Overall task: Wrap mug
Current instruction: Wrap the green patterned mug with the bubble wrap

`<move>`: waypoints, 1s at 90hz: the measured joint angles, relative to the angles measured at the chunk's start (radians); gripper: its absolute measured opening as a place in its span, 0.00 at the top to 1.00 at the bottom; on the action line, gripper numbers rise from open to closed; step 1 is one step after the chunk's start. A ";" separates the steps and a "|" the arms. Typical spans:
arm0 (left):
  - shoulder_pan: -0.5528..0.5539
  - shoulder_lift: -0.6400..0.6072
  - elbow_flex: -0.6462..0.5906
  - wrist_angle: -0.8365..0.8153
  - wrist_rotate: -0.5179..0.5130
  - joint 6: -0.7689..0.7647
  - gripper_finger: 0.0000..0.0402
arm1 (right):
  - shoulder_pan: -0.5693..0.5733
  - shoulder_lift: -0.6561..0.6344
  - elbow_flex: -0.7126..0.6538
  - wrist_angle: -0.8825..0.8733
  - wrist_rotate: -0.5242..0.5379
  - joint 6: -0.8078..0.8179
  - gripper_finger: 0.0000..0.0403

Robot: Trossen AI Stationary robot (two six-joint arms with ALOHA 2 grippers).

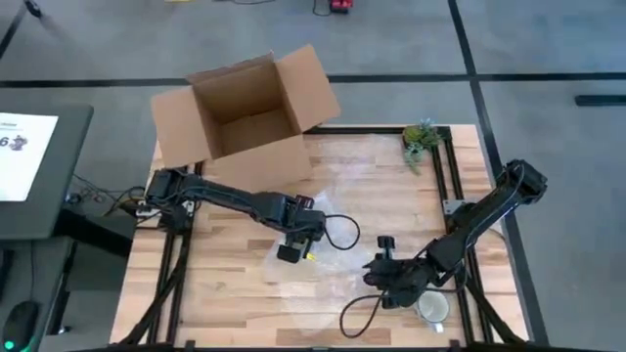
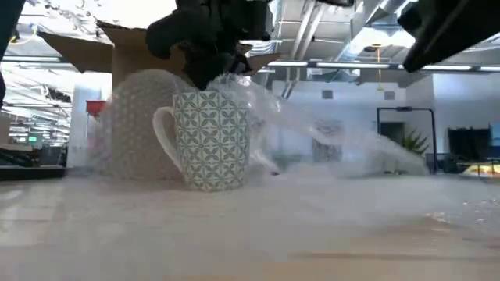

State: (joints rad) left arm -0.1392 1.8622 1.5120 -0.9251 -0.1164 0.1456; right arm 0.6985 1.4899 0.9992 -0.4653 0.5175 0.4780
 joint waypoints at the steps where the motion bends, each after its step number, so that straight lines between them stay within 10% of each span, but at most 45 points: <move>1: 0.001 0.000 0.000 -0.001 0.002 -0.005 0.97 | 0.000 0.000 0.004 0.000 0.000 0.000 0.67; 46: 0.007 -0.002 0.036 -0.040 0.030 -0.034 0.61 | -0.082 0.097 0.028 0.043 0.002 -0.019 0.47; 90: -0.021 -0.005 0.273 -0.375 0.063 -0.120 0.59 | -0.153 0.342 0.027 0.117 0.058 -0.051 0.46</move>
State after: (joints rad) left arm -0.1598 1.8576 1.7845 -1.3006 -0.0536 0.0256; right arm 0.5451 1.8314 1.0264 -0.3486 0.5758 0.4273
